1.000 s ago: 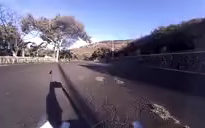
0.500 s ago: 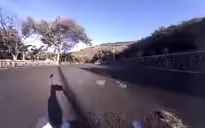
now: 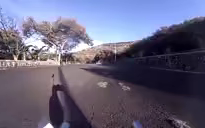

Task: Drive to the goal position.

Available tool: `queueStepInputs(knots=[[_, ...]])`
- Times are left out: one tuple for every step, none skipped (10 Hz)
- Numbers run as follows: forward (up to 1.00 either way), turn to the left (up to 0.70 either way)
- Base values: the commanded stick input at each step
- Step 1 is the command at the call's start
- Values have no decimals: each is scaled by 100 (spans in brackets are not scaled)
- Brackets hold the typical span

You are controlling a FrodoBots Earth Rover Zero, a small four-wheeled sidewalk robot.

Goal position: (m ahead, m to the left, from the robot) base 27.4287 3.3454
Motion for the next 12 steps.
queueStepInputs(knots=[[50,-50],[50,-38],[50,-18],[50,0],[50,0],[50,0],[50,0],[50,0],[50,0],[50,0],[50,0],[50,0]])
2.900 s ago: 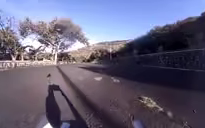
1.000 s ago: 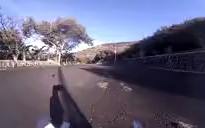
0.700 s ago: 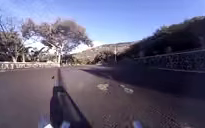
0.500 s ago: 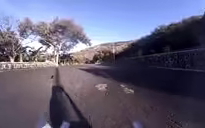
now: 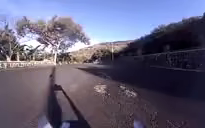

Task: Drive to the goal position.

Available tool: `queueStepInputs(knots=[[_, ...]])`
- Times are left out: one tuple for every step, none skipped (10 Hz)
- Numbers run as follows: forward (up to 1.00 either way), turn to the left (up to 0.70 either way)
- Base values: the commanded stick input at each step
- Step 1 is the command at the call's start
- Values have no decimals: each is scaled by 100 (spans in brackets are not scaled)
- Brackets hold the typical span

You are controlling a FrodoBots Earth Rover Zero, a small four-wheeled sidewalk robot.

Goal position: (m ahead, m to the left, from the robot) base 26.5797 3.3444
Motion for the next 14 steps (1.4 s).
queueStepInputs(knots=[[50,0],[50,0],[50,0],[50,0],[50,0],[50,0],[50,0],[50,0],[50,0],[50,0],[50,0],[50,0],[50,0],[50,0]])
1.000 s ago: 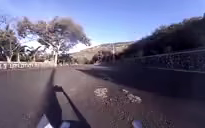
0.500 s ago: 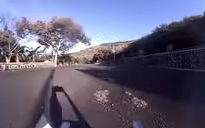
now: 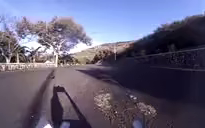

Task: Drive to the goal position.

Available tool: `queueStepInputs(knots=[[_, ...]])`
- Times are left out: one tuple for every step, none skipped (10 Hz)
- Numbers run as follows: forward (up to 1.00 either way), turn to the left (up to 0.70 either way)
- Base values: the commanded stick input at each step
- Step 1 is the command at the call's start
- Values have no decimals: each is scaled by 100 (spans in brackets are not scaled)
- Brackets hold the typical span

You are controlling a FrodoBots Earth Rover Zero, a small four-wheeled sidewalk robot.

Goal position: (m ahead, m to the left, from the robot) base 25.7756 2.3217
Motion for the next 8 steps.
queueStepInputs(knots=[[50,0],[50,0],[50,0],[50,0],[50,0],[50,0],[50,0],[50,0]])
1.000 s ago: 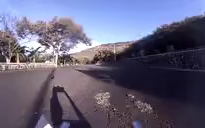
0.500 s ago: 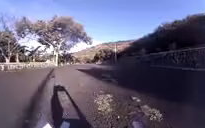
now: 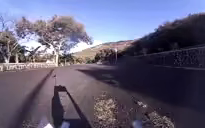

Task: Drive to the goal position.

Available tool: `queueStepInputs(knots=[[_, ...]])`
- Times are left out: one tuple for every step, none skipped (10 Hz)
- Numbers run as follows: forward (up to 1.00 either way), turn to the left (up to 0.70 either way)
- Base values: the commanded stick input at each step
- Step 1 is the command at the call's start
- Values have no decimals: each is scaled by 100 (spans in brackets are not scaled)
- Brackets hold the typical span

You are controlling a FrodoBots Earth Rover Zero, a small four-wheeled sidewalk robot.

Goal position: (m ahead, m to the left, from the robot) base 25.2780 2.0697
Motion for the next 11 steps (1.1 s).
queueStepInputs(knots=[[50,0],[50,0],[50,0],[50,0],[50,0],[50,0],[50,0],[50,0],[50,0],[50,0],[50,0]])
